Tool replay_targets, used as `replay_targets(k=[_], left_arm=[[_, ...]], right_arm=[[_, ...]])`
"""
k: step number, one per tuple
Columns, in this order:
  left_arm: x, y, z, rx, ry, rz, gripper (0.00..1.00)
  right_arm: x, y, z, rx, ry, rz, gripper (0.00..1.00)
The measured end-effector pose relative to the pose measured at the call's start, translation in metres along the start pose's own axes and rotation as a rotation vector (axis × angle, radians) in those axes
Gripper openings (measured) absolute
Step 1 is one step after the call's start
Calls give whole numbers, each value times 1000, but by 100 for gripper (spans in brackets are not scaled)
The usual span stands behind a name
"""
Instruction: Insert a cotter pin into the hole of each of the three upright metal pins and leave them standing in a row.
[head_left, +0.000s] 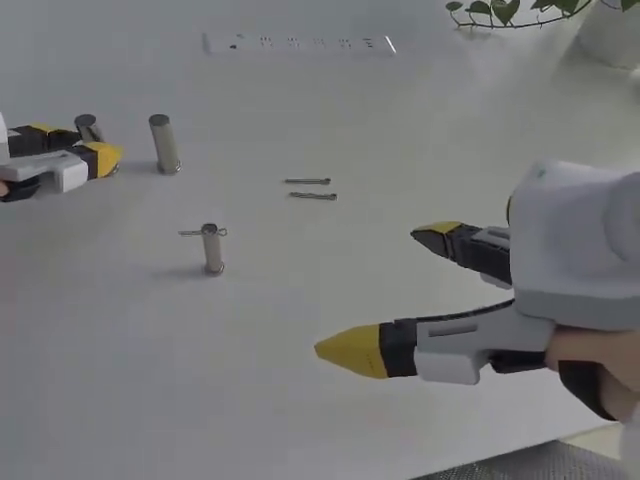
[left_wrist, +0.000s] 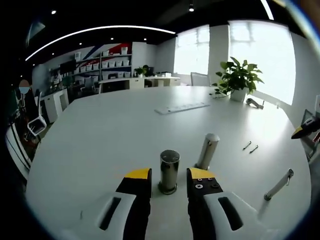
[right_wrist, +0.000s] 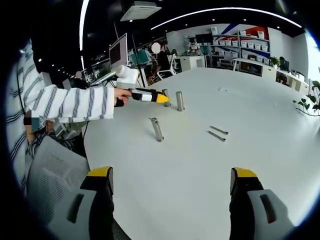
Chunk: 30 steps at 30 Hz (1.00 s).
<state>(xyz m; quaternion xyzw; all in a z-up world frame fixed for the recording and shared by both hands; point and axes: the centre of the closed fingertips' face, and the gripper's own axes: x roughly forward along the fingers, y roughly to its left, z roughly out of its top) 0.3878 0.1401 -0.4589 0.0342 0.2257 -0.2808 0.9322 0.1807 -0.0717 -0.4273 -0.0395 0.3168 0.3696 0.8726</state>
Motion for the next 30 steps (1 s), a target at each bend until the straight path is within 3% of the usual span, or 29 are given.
replay_targets(k=[4, 7, 17, 20, 24, 30], left_arm=[[4, 2, -3, -7, 5, 5, 14], [6, 4, -5, -10, 9, 13, 14], [8, 0, -4, 34, 7, 5, 10], [9, -1, -4, -10, 11, 7, 10], [9, 2, -4, 16, 12, 18, 10], [3, 6, -5, -43, 17, 6, 9]], right_arm=[[-2, 1, 8, 38, -50, 13, 98], [-2, 0, 8, 45, -55, 20, 98], [4, 9, -4, 43, -11, 49, 98], [5, 12, -7, 32, 1, 63, 98], [6, 13, -9, 32, 7, 71, 98], [6, 18, -8, 25, 6, 79, 98]])
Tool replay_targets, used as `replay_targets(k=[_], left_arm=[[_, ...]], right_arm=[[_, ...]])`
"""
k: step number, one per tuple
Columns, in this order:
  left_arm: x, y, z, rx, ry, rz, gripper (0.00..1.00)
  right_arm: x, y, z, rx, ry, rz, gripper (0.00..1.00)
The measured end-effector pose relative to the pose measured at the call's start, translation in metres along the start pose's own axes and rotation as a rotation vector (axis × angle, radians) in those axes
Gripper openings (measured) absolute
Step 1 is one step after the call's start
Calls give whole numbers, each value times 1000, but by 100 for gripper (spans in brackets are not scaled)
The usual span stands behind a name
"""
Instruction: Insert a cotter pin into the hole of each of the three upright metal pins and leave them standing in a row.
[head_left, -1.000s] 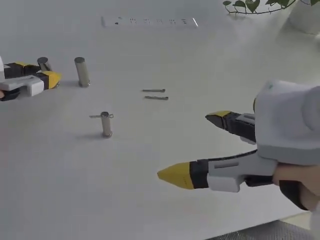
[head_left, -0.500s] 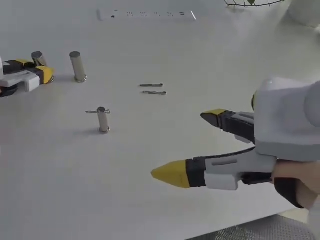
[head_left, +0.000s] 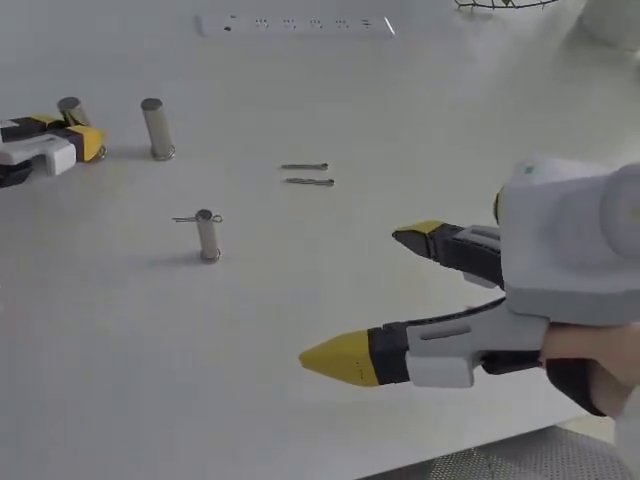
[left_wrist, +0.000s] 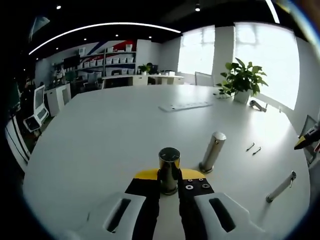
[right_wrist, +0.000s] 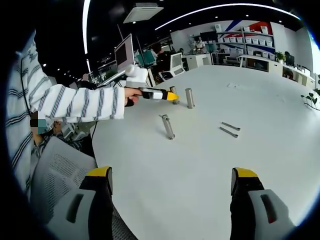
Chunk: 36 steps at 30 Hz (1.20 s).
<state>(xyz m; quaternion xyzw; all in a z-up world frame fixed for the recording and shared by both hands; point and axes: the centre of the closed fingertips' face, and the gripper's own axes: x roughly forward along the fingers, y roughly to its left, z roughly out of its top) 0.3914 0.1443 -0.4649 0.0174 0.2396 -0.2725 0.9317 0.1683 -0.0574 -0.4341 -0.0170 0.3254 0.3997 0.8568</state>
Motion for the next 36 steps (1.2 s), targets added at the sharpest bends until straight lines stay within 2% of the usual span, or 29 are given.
replay_targets(k=[3, 5, 12, 14, 15, 21, 23, 24, 27, 30, 33, 36], left_arm=[[-8, -1, 0, 27, 6, -21, 9], [-14, -3, 5, 32, -5, -39, 9], [-40, -16, 36, 58, -74, -67, 9], [-45, -20, 43, 93, -81, -74, 9], [-49, -25, 47, 136, -81, -84, 9], [-65, -55, 61, 200, -97, -161, 9], [-68, -65, 63, 191, -106, -175, 9], [-70, -75, 64, 202, -110, -202, 9], [-73, -96, 65, 203, -120, -248, 9], [-74, -119, 65, 232, -114, -297, 9], [-75, -135, 64, 244, -110, -333, 9], [-75, -155, 64, 218, -120, -389, 9]], right_arm=[[0, -1, 0, -2, -1, -5, 98], [0, -1, 0, -3, -1, -4, 98], [-2, 1, 5, -11, -17, 1, 98], [-3, 4, 8, -15, -28, 16, 96], [-4, 5, 9, -15, -31, 18, 95], [-6, 7, 15, -37, -46, 29, 95], [-8, 9, 18, -43, -52, 30, 95], [-8, 8, 18, -50, -53, 28, 95], [-10, 8, 18, -65, -50, 26, 94], [-15, 8, 22, -68, -60, 21, 95], [-19, 8, 25, -76, -66, 15, 96], [-20, 6, 26, -81, -73, 10, 96]])
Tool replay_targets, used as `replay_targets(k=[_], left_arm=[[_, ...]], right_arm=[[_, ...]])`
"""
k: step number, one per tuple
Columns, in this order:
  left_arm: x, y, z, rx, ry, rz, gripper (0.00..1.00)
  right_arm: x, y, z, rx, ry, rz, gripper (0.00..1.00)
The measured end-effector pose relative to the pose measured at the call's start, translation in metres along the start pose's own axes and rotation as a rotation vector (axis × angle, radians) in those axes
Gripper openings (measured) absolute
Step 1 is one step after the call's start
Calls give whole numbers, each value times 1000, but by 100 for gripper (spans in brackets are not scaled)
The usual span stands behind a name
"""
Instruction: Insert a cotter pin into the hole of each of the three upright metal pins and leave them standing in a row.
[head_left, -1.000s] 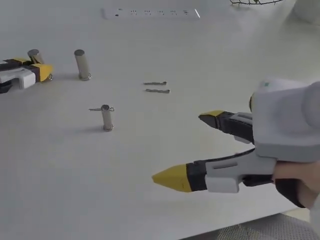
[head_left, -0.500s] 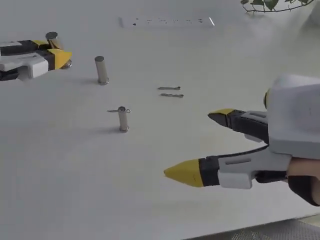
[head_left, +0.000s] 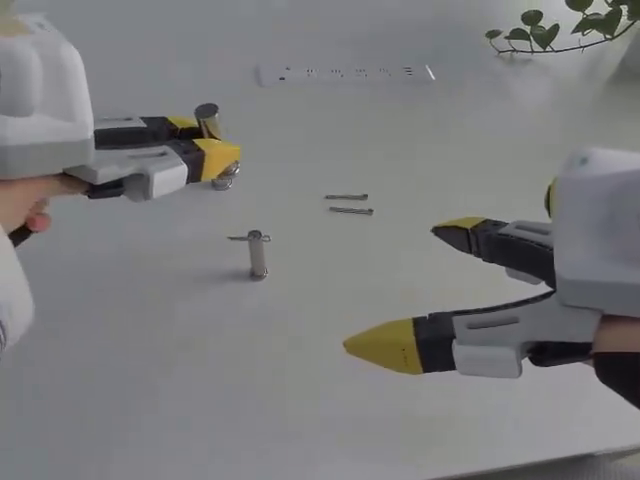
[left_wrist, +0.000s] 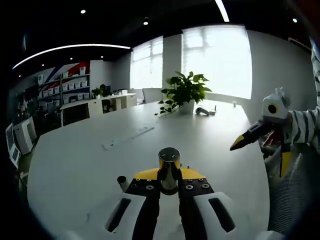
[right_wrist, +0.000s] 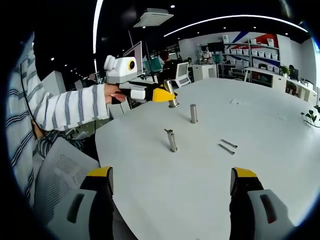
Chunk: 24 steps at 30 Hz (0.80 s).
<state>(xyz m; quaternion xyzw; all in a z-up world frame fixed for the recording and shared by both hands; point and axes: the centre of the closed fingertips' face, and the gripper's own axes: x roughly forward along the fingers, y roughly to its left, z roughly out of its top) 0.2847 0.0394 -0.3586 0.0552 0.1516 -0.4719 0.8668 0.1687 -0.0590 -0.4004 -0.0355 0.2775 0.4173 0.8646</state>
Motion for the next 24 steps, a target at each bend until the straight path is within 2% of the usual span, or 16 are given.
replay_targets(k=[3, 7, 10, 11, 18, 24], left_arm=[[6, -15, 3, 24, 0, -39, 9], [15, -31, 8, 26, -12, -86, 9], [21, -41, 8, 38, -7, -116, 9], [25, -49, 9, 40, -6, -122, 9], [40, -83, -8, 48, 30, -204, 9], [51, -101, -22, 55, 56, -254, 9]], right_arm=[[-1, 0, 1, -5, -2, 1, 97], [-5, 0, 4, -13, -9, -1, 96], [-9, 0, 8, -18, -20, -8, 97], [-9, 0, 8, -19, -22, -9, 97], [-13, -2, 8, -19, -23, -18, 96], [-14, -2, 8, -22, -21, -17, 96]])
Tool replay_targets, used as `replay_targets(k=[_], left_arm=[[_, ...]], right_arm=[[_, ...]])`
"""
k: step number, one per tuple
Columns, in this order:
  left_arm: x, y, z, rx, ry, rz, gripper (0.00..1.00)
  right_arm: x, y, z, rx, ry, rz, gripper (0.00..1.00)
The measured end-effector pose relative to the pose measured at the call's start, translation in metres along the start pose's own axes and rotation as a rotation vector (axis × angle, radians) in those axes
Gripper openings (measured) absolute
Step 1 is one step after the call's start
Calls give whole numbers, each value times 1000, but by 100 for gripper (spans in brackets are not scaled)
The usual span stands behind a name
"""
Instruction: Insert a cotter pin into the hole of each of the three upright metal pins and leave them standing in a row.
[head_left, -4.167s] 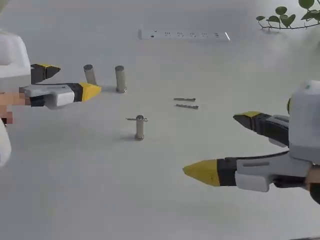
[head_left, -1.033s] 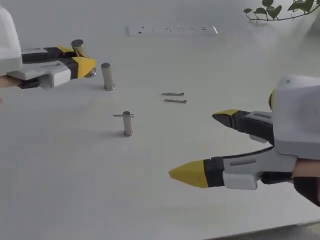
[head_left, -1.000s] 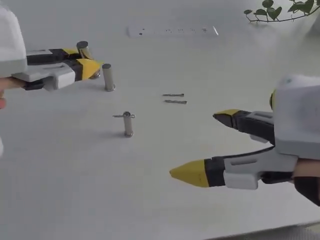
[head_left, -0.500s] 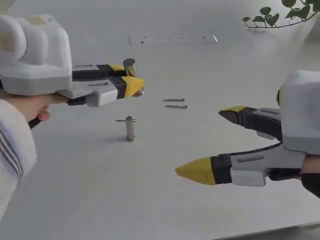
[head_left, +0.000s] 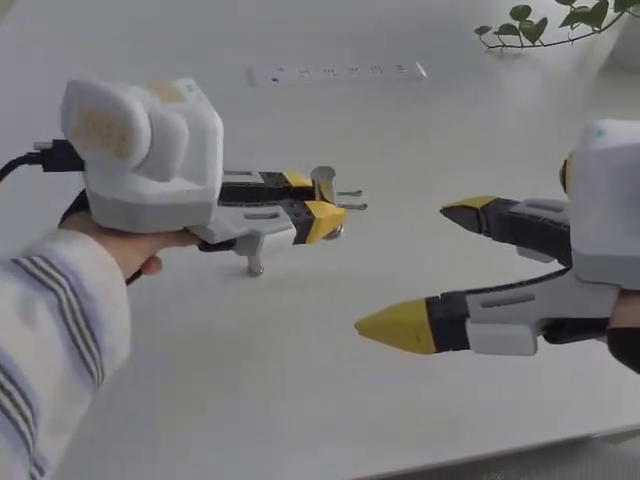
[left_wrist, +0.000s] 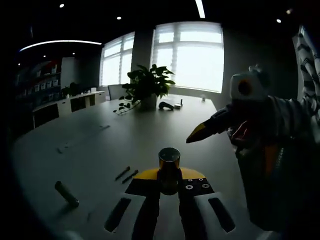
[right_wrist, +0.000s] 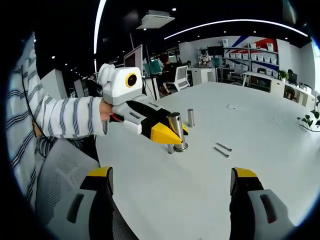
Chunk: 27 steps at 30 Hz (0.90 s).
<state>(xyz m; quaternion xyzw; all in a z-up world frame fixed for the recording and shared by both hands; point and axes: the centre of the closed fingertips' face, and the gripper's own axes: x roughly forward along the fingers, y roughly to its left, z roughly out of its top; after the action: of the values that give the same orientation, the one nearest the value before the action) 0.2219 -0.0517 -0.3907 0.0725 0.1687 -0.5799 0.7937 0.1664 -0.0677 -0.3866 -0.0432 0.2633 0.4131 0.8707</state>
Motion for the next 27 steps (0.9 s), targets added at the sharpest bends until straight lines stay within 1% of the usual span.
replay_targets(k=[1, 3, 5, 12, 16, 18, 20, 21, 22, 23, 27], left_arm=[[2, -3, -2, 3, 3, -9, 9], [6, -9, -7, 24, 24, -28, 9], [9, -12, -12, 19, 29, -36, 9], [14, -20, -31, 14, 62, -48, 9], [15, -26, -39, 12, 70, -59, 9], [17, -27, -43, 17, 81, -54, 9], [18, -25, -49, -20, 100, -27, 9], [20, -24, -51, -8, 100, -19, 9], [20, -24, -52, -11, 100, -13, 9], [21, -24, -54, -22, 103, -13, 9], [23, -29, -57, -17, 109, -19, 9]], right_arm=[[0, 0, 0, 0, 0, -1, 96], [0, -1, 0, 2, 0, -2, 96], [0, -1, 0, 2, 0, -4, 96], [-1, -3, -3, 1, 12, -4, 96], [0, -3, -3, 4, 10, -4, 96], [0, -4, -3, 8, 6, -4, 96], [0, -5, -2, 1, 0, -15, 97], [1, -4, -2, 0, 4, -11, 97], [1, -3, -2, 1, 5, -7, 96], [1, -2, -2, 1, 6, -5, 96], [1, -1, -5, 3, 17, 1, 96]])
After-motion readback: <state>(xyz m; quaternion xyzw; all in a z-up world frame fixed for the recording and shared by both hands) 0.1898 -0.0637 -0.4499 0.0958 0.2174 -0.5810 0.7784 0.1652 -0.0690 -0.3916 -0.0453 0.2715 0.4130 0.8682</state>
